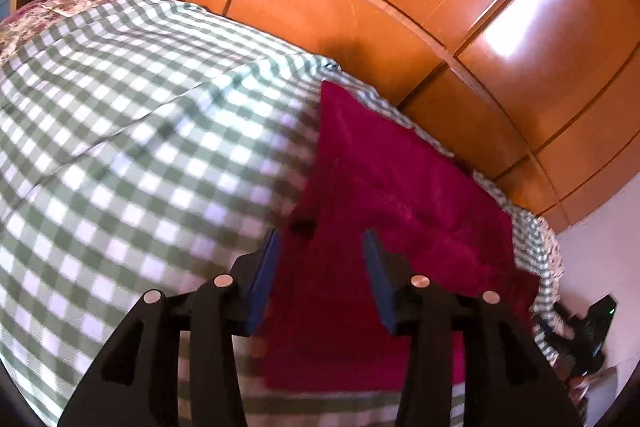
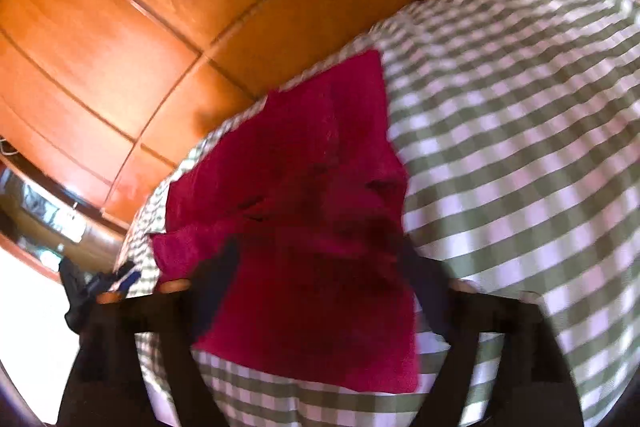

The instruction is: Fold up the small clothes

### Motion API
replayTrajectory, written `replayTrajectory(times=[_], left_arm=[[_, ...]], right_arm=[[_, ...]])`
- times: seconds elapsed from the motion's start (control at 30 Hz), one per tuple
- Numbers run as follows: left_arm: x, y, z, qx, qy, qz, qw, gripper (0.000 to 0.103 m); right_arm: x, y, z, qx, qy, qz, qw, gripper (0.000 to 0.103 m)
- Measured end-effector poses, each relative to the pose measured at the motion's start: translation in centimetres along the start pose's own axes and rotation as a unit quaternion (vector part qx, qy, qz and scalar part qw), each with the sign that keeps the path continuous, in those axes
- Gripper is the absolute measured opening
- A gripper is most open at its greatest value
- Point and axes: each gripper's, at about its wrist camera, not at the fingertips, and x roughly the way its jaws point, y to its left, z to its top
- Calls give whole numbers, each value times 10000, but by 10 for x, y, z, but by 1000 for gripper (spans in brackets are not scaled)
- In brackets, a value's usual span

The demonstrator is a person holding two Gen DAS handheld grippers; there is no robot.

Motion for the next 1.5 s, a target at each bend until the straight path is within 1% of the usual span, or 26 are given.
replayTrajectory(times=[0.03, 0.1, 0.17, 0.27, 0.3, 0.33, 0.37, 0.43, 0.47, 0.5, 0.53, 0.63, 0.77, 0.87, 0.9, 1.0, 1.03, 1.1, 1.13, 1.2, 1.23, 1.27, 1.33, 1.37, 1.5], left_arm=[[-2, 7, -5, 61, 41, -28, 10000, 44], [-4, 14, -23, 208, 156, -27, 9997, 47], [-2, 21, -41, 262, 302, -65, 9992, 47], [4, 25, -58, 205, 436, -150, 9987, 46], [4, 23, -63, 214, 410, -150, 9988, 46], [4, 21, -64, 231, 395, -159, 9988, 44], [5, 18, -65, 253, 395, -180, 9987, 33], [9, 10, -65, 335, 427, -155, 9984, 24], [10, 6, -65, 424, 440, -91, 9981, 18], [10, 2, -66, 557, 444, 5, 9975, 16], [10, 1, -66, 597, 438, 41, 9972, 14], [1, 5, -69, 518, 447, -67, 9976, 11], [-14, 8, -86, 548, 580, -177, 9967, 10], [-33, 7, -108, 628, 716, -276, 9951, 10], [-42, 8, -120, 648, 791, -313, 9943, 10], [-61, 13, -147, 685, 998, -393, 9919, 11], [-65, 15, -155, 707, 1048, -399, 9912, 11], [-73, 19, -161, 693, 1080, -404, 9909, 17], [-77, 21, -161, 658, 1036, -419, 9916, 19], [-80, 23, -151, 574, 857, -402, 9939, 30], [-81, 22, -145, 579, 749, -349, 9949, 35], [-80, 21, -137, 615, 638, -281, 9957, 36], [-75, 16, -125, 686, 505, -270, 9960, 37], [-71, 13, -118, 732, 445, -273, 9960, 40], [-44, -10, -94, 1039, 355, -220, 9937, 43]], right_arm=[[-4, -3, -2, 22, 26, 22, 10000, 84], [-14, -10, -15, -12, 59, -143, 9999, 84], [-19, -16, -32, -110, 140, -285, 9994, 84], [-10, -17, -52, -350, 306, -526, 9975, 81], [-5, -16, -56, -455, 341, -588, 9967, 72], [1, -16, -58, -489, 351, -618, 9963, 64], [8, -15, -59, -483, 339, -682, 9959, 60], [22, -10, -58, -529, 306, -776, 9951, 38], [26, -9, -57, -553, 300, -845, 9944, 36], [28, -6, -56, -593, 303, -883, 9939, 27], [28, -5, -55, -608, 321, -883, 9937, 23], [17, -4, -55, -661, 344, -814, 9939, 16], [-11, -1, -67, -863, 453, -744, 9925, 16], [-28, -2, -81, -964, 588, -786, 9905, 16], [-34, -4, -88, -970, 655, -787, 9900, 16], [-53, -10, -110, -1034, 926, -813, 9870, 16], [-57, -11, -115, -1048, 999, -802, 9862, 16], [-63, -14, -124, -1072, 1147, -779, 9845, 16], [-64, -16, -124, -1081, 1142, -796, 9843, 18], [-65, -17, -118, -1016, 1005, -803, 9865, 18], [-64, -17, -113, -974, 908, -812, 9878, 21], [-63, -16, -104, -949, 750, -875, 9888, 26], [-60, -13, -93, -989, 520, -946, 9892, 46], [-56, -12, -84, -1025, 365, -1038, 9886, 47], [-40, -9, -63, -1155, 181, -1192, 9860, 47]])
